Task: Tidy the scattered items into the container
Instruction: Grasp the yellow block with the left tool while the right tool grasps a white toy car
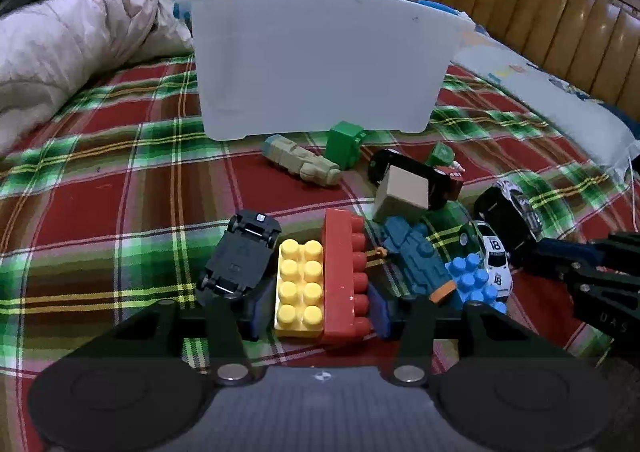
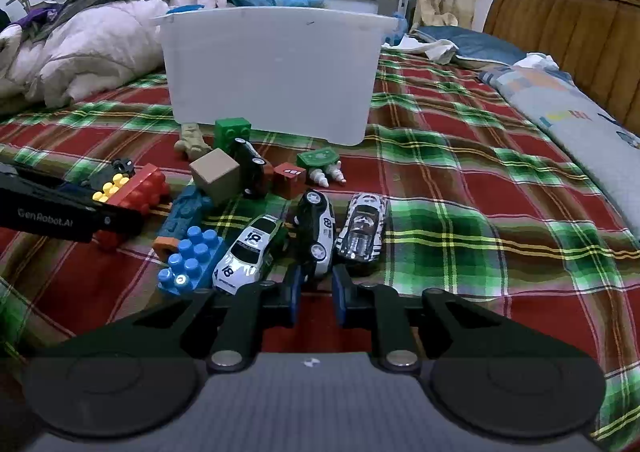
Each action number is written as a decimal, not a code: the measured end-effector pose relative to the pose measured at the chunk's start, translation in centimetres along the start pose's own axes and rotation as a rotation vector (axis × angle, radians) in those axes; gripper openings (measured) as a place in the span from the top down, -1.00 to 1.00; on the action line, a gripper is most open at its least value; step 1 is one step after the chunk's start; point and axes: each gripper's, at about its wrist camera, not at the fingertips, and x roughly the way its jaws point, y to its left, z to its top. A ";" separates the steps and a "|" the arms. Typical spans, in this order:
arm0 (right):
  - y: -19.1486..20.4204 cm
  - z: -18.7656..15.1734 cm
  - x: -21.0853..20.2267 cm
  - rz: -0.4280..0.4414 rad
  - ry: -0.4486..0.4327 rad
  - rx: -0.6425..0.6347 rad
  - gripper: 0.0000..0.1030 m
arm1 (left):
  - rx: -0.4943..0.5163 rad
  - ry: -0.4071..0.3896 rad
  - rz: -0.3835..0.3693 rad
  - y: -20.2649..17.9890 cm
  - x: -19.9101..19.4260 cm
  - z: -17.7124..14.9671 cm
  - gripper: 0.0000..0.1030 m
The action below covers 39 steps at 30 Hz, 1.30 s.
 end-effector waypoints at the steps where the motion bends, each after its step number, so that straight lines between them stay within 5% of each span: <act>1: 0.0 0.0 0.0 0.001 0.001 0.002 0.62 | 0.001 -0.001 0.000 0.0 0.0 0.0 -0.01; 25: 0.1 -0.4 -0.6 0.013 0.018 0.016 0.61 | 0.013 -0.001 -0.020 -1.1 -1.5 -0.6 0.01; 30: -0.3 -0.3 -0.4 0.011 0.000 0.040 0.42 | -0.010 -0.004 -0.020 -0.7 -1.6 -1.0 -0.14; 39: -0.6 0.2 1.7 0.027 0.008 0.069 0.40 | 0.004 0.003 -0.015 0.1 -2.0 -1.4 -0.16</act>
